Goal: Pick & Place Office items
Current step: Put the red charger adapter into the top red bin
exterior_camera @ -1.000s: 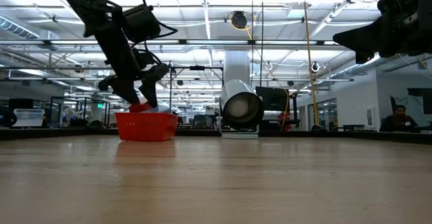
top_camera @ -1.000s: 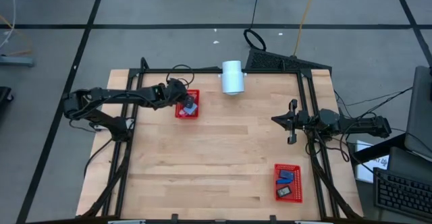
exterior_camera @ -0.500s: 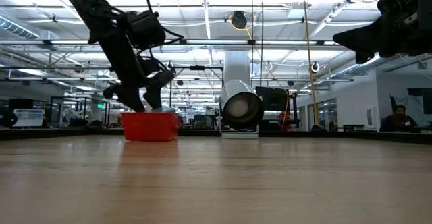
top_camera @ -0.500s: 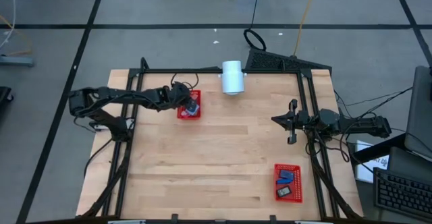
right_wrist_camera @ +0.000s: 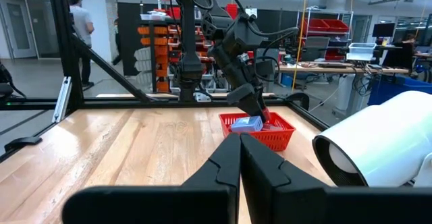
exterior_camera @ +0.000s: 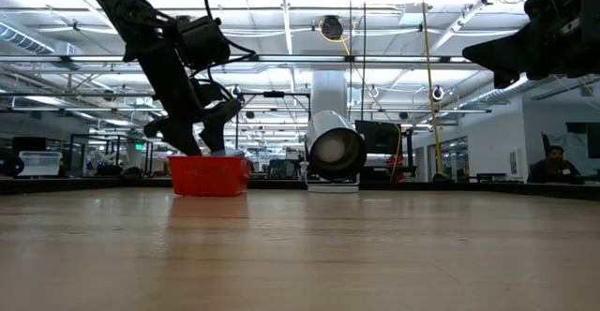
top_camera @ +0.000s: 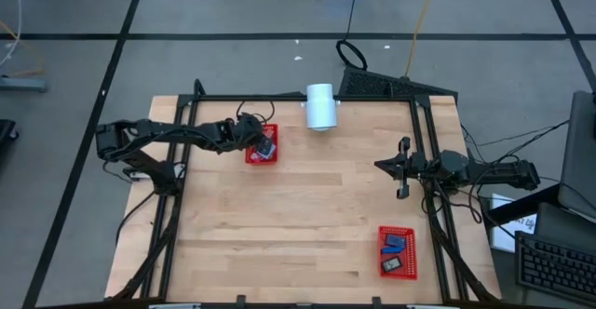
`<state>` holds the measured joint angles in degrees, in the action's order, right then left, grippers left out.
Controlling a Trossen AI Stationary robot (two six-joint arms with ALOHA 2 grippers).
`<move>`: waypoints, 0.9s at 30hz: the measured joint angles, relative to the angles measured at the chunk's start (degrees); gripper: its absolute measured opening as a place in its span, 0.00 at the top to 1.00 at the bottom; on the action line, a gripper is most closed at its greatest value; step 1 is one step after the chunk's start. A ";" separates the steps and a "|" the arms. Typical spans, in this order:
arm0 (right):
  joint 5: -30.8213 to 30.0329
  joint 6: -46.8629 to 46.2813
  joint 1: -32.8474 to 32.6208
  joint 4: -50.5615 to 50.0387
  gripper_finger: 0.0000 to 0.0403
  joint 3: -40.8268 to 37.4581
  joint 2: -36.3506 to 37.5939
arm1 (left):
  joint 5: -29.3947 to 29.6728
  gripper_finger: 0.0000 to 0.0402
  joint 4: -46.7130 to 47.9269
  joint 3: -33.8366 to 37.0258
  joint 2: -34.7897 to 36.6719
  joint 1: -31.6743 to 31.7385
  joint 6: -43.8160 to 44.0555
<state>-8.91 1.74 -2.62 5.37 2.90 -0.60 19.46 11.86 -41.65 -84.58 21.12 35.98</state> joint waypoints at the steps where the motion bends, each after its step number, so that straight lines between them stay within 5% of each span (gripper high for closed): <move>1: 0.00 -0.02 -0.01 0.00 1.00 -0.02 0.00 | -0.02 0.42 0.00 0.00 0.00 0.00 -0.16; 27: 0.00 0.00 -0.01 0.00 1.00 0.00 -0.02 | -0.17 0.33 0.09 0.00 4.44 0.00 -0.25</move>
<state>-8.91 1.74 -2.63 5.37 2.90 -0.62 19.29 11.95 -41.65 -80.13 21.12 35.73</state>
